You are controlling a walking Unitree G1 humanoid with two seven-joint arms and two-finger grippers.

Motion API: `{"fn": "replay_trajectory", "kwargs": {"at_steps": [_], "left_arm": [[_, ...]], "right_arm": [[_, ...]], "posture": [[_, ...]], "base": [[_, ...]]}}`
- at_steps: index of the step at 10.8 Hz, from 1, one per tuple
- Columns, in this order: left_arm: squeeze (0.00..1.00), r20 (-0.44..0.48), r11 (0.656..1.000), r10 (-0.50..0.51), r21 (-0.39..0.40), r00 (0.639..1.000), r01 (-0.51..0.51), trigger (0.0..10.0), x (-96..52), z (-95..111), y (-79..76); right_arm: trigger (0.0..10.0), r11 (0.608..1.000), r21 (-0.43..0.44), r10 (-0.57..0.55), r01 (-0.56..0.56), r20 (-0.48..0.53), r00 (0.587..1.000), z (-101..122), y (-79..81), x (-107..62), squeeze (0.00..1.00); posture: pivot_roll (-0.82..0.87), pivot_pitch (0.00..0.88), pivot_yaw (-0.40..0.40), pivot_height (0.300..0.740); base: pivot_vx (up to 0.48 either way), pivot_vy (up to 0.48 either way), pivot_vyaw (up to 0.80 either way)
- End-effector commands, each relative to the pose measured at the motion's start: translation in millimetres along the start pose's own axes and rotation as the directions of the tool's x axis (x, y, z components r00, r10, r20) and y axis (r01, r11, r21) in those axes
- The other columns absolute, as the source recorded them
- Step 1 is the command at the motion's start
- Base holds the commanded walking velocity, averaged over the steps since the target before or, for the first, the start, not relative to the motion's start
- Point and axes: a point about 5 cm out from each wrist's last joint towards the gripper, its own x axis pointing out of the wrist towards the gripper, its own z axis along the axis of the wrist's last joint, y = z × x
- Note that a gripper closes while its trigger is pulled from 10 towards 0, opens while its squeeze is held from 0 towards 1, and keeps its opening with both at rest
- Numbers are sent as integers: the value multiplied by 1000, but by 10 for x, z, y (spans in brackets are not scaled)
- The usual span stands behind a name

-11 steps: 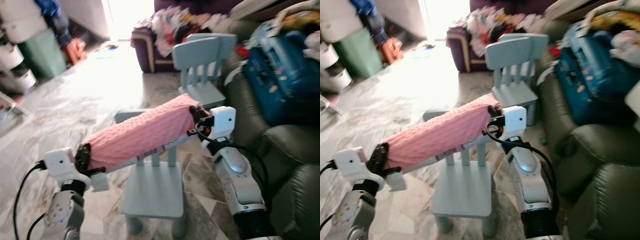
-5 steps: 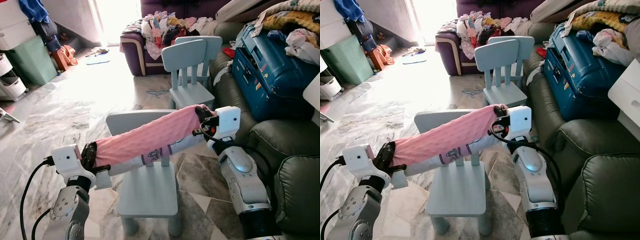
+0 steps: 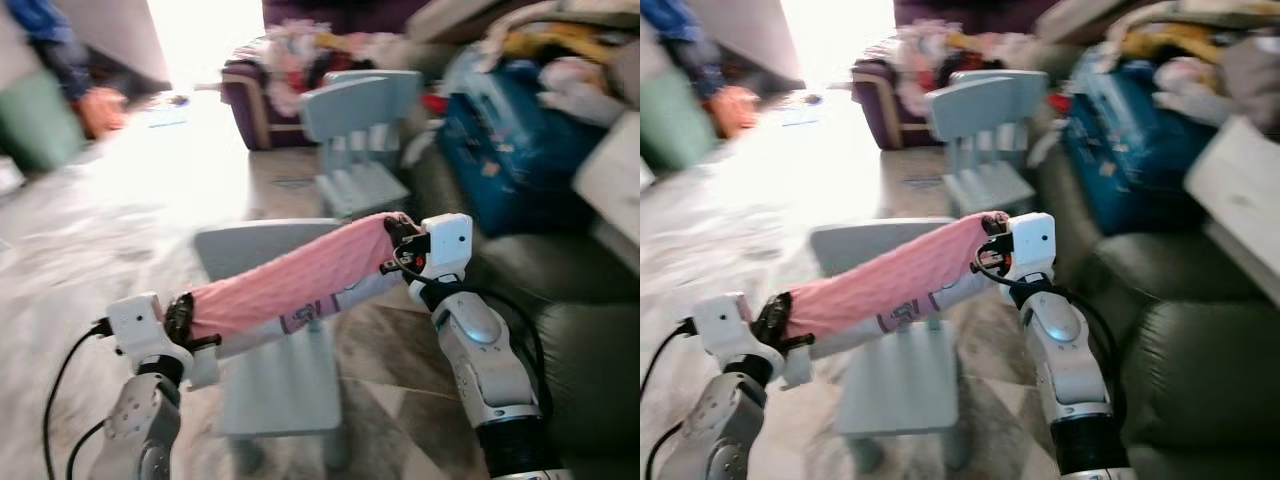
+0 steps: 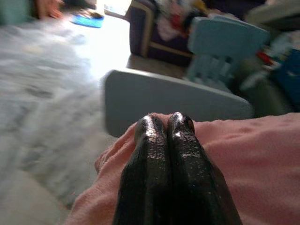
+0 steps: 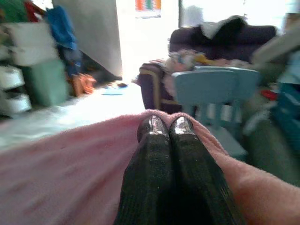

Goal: Move the pillow to the sofa

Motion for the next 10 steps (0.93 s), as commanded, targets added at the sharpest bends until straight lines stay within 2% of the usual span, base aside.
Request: {"fn": "replay_trajectory", "kwargs": {"at_steps": [1, 6, 10], "left_arm": [[0, 9, 1000, 14, 11, 1000, -14, 10000, 3, 30, 21], [0, 24, 999, 18, -45, 1000, -17, 10000, -20, 22, 3], [0, 17, 997, -19, -81, 1000, 20, 10000, -31, 11, -73]], "right_arm": [[10000, 1000, -12, 9, -9, 34, 999, 112, 7, 47, 0], [10000, 999, -26, 22, -22, 21, 1000, 120, -7, 24, 0], [10000, 999, -26, 24, -23, 12, 1000, 121, -11, -4, 0]], "posture": [[-178, 59, 59, 740], [-188, 81, 48, 740], [-194, 94, 46, 740]], "base": [[0, 0, -788], [0, 0, -798], [0, 0, -800]]}}
